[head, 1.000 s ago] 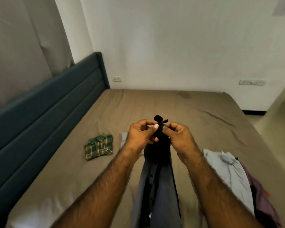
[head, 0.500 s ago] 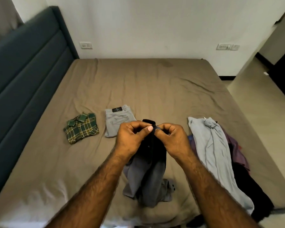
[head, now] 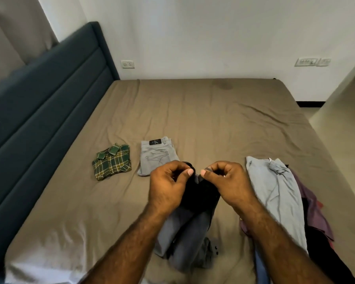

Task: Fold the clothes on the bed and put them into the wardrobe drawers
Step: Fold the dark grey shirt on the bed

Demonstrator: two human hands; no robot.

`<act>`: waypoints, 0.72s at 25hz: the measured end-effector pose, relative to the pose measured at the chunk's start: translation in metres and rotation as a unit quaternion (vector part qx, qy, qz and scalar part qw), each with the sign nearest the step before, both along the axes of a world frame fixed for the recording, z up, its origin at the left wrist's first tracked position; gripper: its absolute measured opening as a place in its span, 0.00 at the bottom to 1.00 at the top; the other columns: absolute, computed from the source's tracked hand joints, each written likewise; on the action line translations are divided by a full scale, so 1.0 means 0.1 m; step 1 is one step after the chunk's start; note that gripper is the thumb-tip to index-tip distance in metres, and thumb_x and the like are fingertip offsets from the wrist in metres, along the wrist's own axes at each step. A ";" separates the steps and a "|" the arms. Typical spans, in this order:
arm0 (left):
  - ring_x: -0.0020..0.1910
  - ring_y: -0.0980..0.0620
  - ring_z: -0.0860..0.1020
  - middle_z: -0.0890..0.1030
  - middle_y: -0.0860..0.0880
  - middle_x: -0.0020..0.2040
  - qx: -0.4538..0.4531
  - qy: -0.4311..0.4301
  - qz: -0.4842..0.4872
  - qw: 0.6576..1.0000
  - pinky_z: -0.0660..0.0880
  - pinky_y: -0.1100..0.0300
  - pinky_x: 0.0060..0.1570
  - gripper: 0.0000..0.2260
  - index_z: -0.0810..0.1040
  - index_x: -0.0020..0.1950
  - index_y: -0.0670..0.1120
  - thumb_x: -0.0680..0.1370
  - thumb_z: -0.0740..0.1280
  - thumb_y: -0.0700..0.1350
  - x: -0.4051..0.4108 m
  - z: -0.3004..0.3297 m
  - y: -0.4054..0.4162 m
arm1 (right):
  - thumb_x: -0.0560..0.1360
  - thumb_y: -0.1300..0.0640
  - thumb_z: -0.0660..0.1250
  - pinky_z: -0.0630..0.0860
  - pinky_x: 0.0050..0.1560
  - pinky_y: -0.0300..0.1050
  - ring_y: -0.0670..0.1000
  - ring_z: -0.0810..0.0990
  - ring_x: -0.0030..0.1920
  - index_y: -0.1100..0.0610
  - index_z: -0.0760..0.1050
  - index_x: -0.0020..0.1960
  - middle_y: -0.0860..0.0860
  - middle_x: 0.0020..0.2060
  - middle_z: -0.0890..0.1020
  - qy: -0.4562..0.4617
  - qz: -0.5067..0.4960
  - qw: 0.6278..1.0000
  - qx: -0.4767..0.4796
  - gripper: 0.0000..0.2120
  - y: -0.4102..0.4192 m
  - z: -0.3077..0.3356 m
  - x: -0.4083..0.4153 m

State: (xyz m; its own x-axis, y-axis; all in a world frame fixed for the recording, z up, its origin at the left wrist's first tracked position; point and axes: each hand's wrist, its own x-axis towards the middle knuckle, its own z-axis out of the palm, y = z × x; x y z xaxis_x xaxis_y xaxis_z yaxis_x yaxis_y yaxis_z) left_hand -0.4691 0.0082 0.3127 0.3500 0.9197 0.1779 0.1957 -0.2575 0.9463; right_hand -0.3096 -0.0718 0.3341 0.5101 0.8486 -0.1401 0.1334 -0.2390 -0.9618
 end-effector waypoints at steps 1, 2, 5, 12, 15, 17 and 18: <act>0.43 0.51 0.85 0.87 0.53 0.41 0.006 0.004 0.003 1.000 0.84 0.47 0.48 0.05 0.86 0.46 0.48 0.78 0.74 0.39 0.10 0.00 -0.09 | 0.78 0.60 0.74 0.81 0.41 0.48 0.51 0.84 0.37 0.60 0.85 0.44 0.58 0.38 0.87 0.058 0.038 0.998 0.008 0.05 -0.02 0.01 0.10; 0.43 0.52 0.85 0.86 0.53 0.41 0.025 0.017 0.005 1.000 0.83 0.47 0.47 0.05 0.85 0.46 0.49 0.78 0.72 0.40 0.17 0.00 -0.16 | 0.79 0.61 0.73 0.81 0.43 0.47 0.52 0.84 0.39 0.63 0.85 0.47 0.60 0.41 0.87 0.104 0.067 0.992 0.011 0.05 -0.05 0.00 0.15; 0.42 0.55 0.81 0.83 0.55 0.43 0.160 0.096 0.023 0.982 0.80 0.50 0.42 0.04 0.82 0.50 0.48 0.79 0.69 0.40 0.38 0.02 -0.35 | 0.78 0.57 0.72 0.77 0.40 0.45 0.56 0.80 0.40 0.69 0.82 0.47 0.62 0.39 0.83 0.191 0.109 0.976 0.005 0.13 -0.10 -0.04 0.37; 0.46 0.51 0.76 0.79 0.52 0.45 0.253 0.168 0.080 0.949 0.75 0.54 0.45 0.02 0.81 0.48 0.45 0.79 0.68 0.40 0.69 0.03 -0.42 | 0.81 0.58 0.70 0.78 0.41 0.49 0.58 0.80 0.39 0.70 0.81 0.47 0.63 0.38 0.83 0.212 0.105 0.972 -0.009 0.13 -0.05 -0.04 0.61; 0.43 0.50 0.77 0.80 0.50 0.44 0.270 0.204 0.077 0.938 0.75 0.53 0.43 0.03 0.80 0.49 0.44 0.80 0.67 0.40 0.75 0.02 -0.38 | 0.81 0.58 0.70 0.78 0.40 0.49 0.56 0.80 0.38 0.67 0.82 0.44 0.62 0.36 0.83 0.196 0.075 0.978 0.006 0.13 -0.03 0.03 0.64; 0.43 0.50 0.76 0.79 0.49 0.45 0.282 0.235 0.091 0.926 0.74 0.55 0.43 0.02 0.80 0.49 0.44 0.79 0.67 0.41 0.78 0.01 -0.34 | 0.80 0.57 0.70 0.77 0.38 0.47 0.52 0.79 0.35 0.63 0.82 0.39 0.60 0.34 0.82 0.146 0.083 0.986 0.009 0.13 -0.03 0.09 0.71; 0.43 0.50 0.75 0.79 0.49 0.45 0.286 0.241 0.097 0.922 0.74 0.55 0.42 0.03 0.80 0.49 0.44 0.79 0.67 0.41 0.79 0.02 -0.34 | 0.80 0.57 0.71 0.76 0.37 0.46 0.50 0.78 0.33 0.60 0.82 0.38 0.59 0.32 0.82 0.118 0.097 0.988 0.001 0.13 -0.03 0.11 0.71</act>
